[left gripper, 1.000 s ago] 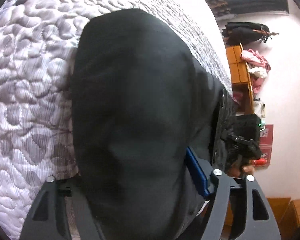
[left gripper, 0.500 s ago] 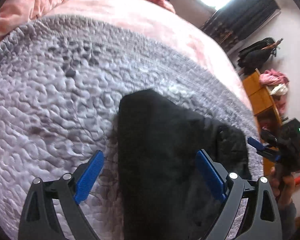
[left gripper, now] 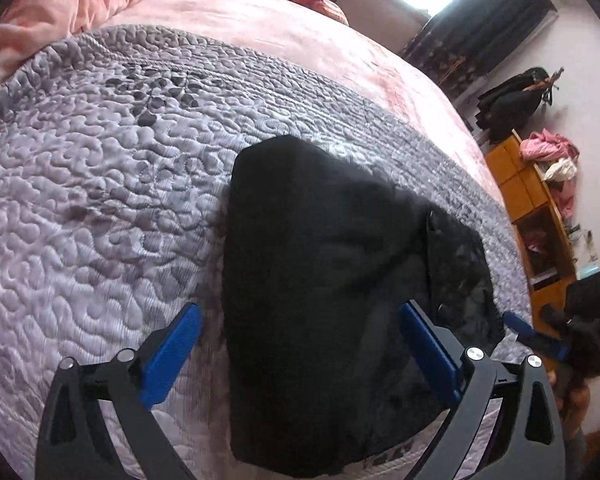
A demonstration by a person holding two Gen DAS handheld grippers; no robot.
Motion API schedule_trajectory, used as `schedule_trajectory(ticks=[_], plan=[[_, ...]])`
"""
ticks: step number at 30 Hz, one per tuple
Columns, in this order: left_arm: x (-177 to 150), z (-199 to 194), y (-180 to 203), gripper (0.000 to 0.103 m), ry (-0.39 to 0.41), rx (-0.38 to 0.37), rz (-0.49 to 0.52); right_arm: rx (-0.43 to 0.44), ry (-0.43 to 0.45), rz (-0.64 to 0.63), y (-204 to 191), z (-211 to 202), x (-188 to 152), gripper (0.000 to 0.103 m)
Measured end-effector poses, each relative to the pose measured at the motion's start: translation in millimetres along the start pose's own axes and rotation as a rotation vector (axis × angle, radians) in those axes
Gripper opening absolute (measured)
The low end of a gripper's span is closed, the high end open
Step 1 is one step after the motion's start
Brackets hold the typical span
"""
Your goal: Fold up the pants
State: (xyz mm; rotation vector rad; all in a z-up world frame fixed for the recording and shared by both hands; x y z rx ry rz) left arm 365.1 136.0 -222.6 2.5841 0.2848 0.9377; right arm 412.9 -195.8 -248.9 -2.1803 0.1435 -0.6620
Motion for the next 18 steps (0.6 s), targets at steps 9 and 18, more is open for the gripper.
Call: schedule_trajectory(ticks=[9, 18], plan=[[-19.8, -69.6, 7.7, 0.099, 0.084, 0.059, 0.022, -0.05, 0.064, 0.021, -8.9, -23.4, -10.3, 0.088], [-72.3, -213.9, 72.8, 0.099, 0.351, 0.224, 0.303, -0.319, 0.326, -0.342, -119.5, -151.7, -122.1, 0.099]])
Point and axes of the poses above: each gripper's, at about its wrist camera, not at the fingertips, and z roughly the way its jaws point, y to its right, x to its top, the point moved 1 cm from there along z, roughly the way its jaws point, and after that the axes turned 13 degrees about y, right-handed, at the moved point
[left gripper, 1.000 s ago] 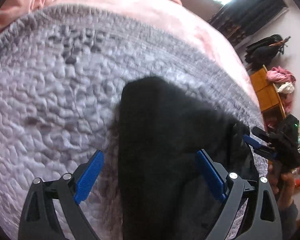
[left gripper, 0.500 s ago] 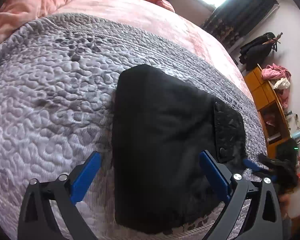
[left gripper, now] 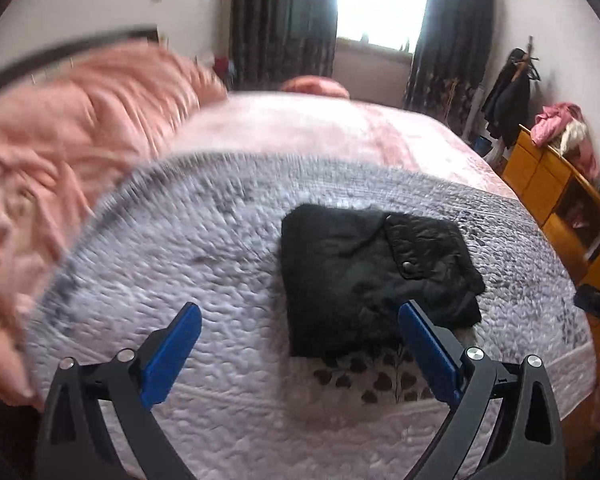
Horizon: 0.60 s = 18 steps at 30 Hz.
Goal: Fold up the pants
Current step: 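Release the folded pants on the bed and pull both tools back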
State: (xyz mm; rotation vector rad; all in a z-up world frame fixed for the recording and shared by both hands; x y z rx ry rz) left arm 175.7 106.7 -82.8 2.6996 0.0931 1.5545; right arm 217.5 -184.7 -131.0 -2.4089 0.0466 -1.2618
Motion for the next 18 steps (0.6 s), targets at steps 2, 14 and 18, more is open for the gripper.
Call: schedule_trajectory(ticks=[2, 14, 18], plan=[[0.5, -30.8, 6.3, 0.099, 0.024, 0.041, 0.025, -0.058, 0.022, -0.037, -13.5, -26.5, -15.3, 0.1], [-28.5, -184.9, 29.3, 0.099, 0.016, -0.029, 0.024, -0.221, 0.054, -0.158, -98.0, -157.2, -64.8, 0.1], [-33.9, -219.5, 37.6, 0.099, 0.012, -0.064, 0.042, -0.238, 0.059, -0.183, -115.8, -190.2, -74.7, 0.1]])
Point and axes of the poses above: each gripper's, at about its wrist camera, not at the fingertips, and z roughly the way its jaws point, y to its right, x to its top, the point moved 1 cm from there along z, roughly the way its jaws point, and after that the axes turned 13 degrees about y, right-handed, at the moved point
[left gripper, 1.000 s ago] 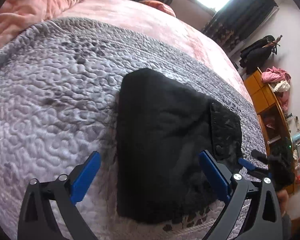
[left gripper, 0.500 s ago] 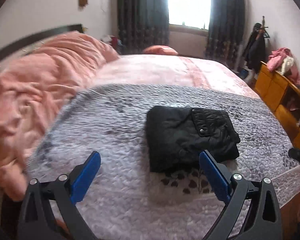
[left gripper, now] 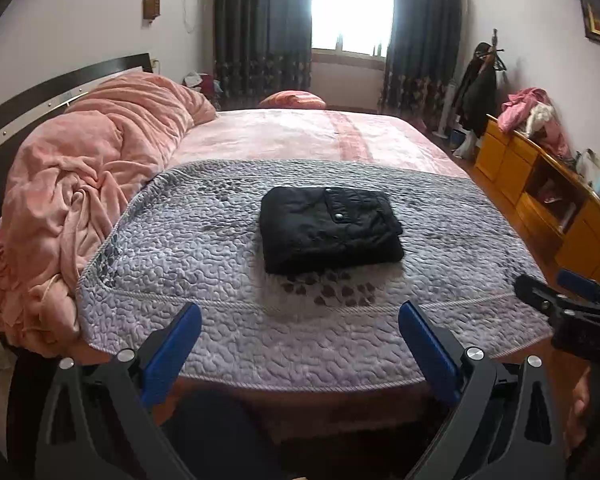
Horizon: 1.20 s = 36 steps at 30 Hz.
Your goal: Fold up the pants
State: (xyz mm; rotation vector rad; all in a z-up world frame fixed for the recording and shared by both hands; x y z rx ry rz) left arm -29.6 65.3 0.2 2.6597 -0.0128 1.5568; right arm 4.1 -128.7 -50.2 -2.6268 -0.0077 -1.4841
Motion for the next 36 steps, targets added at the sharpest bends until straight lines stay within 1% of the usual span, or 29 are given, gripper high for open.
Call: schedule_trajectory(ticks=[2, 4, 6, 8, 11, 15, 19, 22, 25, 29, 36], plan=[[-0.2, -12.5, 3.7, 0.099, 0.01, -0.027, -0.002, -0.01, 0.027, -0.009, -4.1, -16.4, 1.6, 0.1], [-0.9, -22.6, 6.7, 0.099, 0.017, -0.035, -0.008, -0.009, 0.062, -0.02, -7.9, -29.7, 4.5, 0.1], [-2.2, -25.1, 9.3, 0.099, 0.018, -0.019, 0.002, -0.02, 0.085, -0.041, -12.3, -38.6, 7.2, 0.1], [-3.9, -25.2, 8.8, 0.099, 0.019, 0.008, 0.001, -0.037, 0.089, -0.055, -14.8, -41.4, 8.7, 0.1], [-3.9, -25.7, 3.2, 0.099, 0.032, 0.012, -0.025, -0.039, 0.078, -0.052, -15.5, -42.2, 10.2, 0.1], [-4.6, -21.8, -5.8, 0.099, 0.009, -0.012, -0.081, -0.043, 0.08, -0.049, -14.4, -41.0, 11.6, 0.1], [-3.4, -21.4, -0.4, 0.099, 0.011, -0.003, -0.044, -0.043, 0.077, -0.047, -14.5, -39.6, 12.1, 0.1], [-2.3, -20.1, 5.3, 0.099, 0.004, -0.022, -0.027, -0.038, 0.074, -0.043, -13.5, -35.8, 13.5, 0.1], [0.0, -16.6, 4.7, 0.099, -0.01, -0.055, -0.049, -0.036, 0.069, -0.043, -13.1, -31.5, 15.4, 0.1], [5.0, -12.3, -1.5, 0.099, -0.003, -0.033, -0.07, -0.033, 0.066, -0.045, -13.0, -27.5, 15.7, 0.1], [6.8, -9.1, 4.2, 0.099, -0.018, -0.005, -0.014, -0.026, 0.067, -0.047, -13.9, -23.3, 18.4, 0.1]])
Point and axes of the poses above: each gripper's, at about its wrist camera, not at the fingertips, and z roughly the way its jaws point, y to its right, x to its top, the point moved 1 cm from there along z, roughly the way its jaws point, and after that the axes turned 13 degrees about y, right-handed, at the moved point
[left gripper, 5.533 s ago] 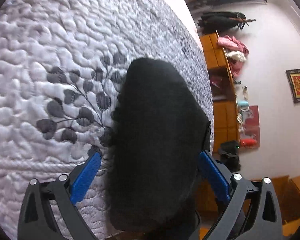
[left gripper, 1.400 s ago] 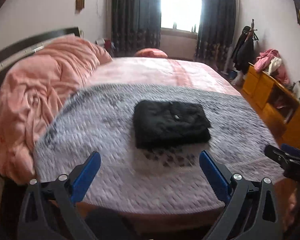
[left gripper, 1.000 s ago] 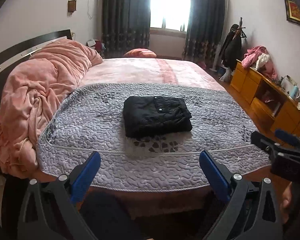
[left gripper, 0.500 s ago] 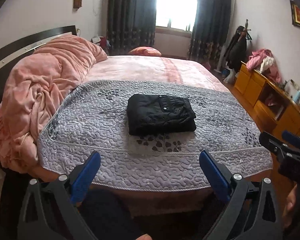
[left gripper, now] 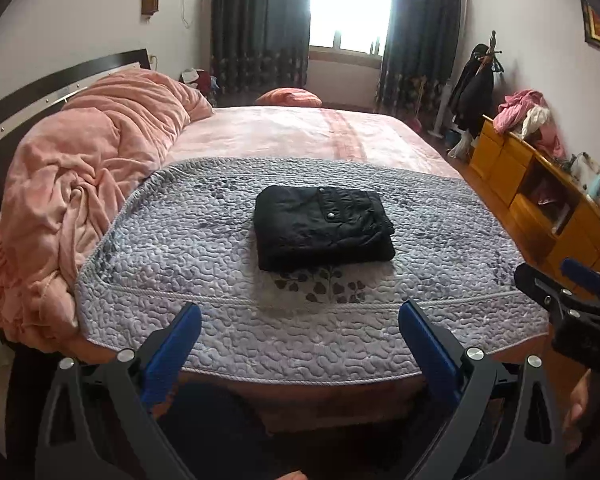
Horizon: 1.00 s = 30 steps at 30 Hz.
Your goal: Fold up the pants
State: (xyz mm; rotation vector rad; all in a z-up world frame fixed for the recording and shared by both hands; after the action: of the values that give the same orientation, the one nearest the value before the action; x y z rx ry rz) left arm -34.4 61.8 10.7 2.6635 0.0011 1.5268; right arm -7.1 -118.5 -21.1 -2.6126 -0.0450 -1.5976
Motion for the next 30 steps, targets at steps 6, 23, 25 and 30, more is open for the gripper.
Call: schedule_trajectory(ticks=[6, 23, 25, 30], plan=[[0.3, 1.2, 5.2, 0.099, -0.005, -0.006, 0.006, 0.001, 0.005, -0.007, 0.3, 1.3, 1.1, 0.1], [-0.3, 0.4, 4.1, 0.099, -0.016, 0.012, -0.028, 0.011, 0.003, -0.01, -5.1, 0.2, 0.4, 0.1], [-0.1, 0.3, 3.1, 0.099, -0.01, 0.041, -0.021, 0.01, 0.0, -0.011, -5.7, 0.9, 0.3, 0.1], [0.7, -0.6, 2.5, 0.099, -0.001, 0.051, -0.021, 0.016, -0.007, -0.011, -8.2, 2.3, -0.3, 0.1]])
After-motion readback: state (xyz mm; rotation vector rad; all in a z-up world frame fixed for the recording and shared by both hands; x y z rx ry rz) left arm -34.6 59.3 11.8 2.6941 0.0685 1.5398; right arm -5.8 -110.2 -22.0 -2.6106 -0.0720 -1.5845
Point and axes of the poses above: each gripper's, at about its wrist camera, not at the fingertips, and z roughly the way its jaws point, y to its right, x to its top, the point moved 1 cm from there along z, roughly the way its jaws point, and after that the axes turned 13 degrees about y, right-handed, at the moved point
